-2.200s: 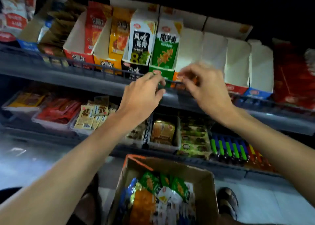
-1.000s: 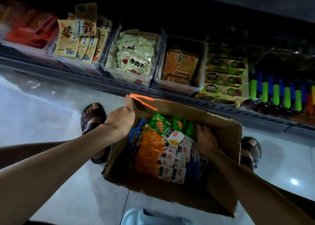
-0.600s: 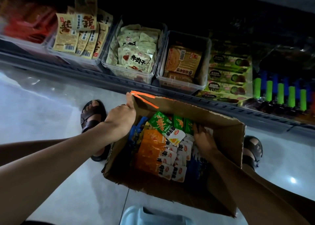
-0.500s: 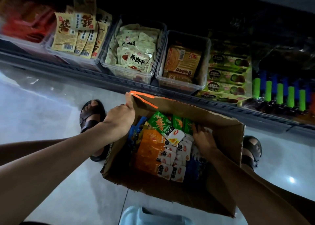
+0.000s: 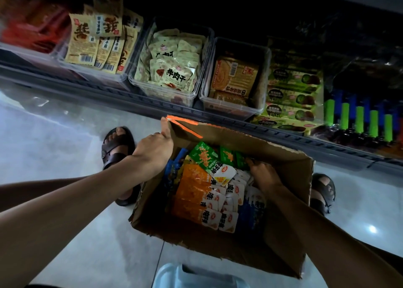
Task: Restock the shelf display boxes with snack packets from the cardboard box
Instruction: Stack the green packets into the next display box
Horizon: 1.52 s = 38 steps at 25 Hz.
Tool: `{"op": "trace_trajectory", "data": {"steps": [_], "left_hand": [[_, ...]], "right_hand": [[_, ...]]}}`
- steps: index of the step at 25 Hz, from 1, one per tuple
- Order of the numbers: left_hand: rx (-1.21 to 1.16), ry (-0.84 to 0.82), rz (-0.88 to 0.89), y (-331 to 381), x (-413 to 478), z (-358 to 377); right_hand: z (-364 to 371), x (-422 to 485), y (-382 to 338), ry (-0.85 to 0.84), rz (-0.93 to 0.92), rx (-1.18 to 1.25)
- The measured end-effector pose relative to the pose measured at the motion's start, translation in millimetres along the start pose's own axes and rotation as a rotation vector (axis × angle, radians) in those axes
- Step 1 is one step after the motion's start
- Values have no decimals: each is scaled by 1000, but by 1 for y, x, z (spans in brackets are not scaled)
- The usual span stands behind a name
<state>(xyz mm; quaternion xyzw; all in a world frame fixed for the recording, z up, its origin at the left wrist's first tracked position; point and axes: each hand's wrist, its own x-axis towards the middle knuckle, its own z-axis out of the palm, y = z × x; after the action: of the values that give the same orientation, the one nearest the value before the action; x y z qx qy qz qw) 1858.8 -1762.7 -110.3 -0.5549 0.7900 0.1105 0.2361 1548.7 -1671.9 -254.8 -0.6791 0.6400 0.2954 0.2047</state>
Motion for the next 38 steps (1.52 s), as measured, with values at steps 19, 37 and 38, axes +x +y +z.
{"op": "trace_trajectory", "data": {"steps": [19,37,38], "left_hand": [[-86,-13,-2,8,-22,-66],[-1654,-335,315,56,-113,-192],[-1552,-218,314,57,-112,-192]], "right_hand": [[-148,-133,-11,255,-272,43],[-270,-249,-2,1096,-299,548],[-275,-252,0,1011,-203,827]]}}
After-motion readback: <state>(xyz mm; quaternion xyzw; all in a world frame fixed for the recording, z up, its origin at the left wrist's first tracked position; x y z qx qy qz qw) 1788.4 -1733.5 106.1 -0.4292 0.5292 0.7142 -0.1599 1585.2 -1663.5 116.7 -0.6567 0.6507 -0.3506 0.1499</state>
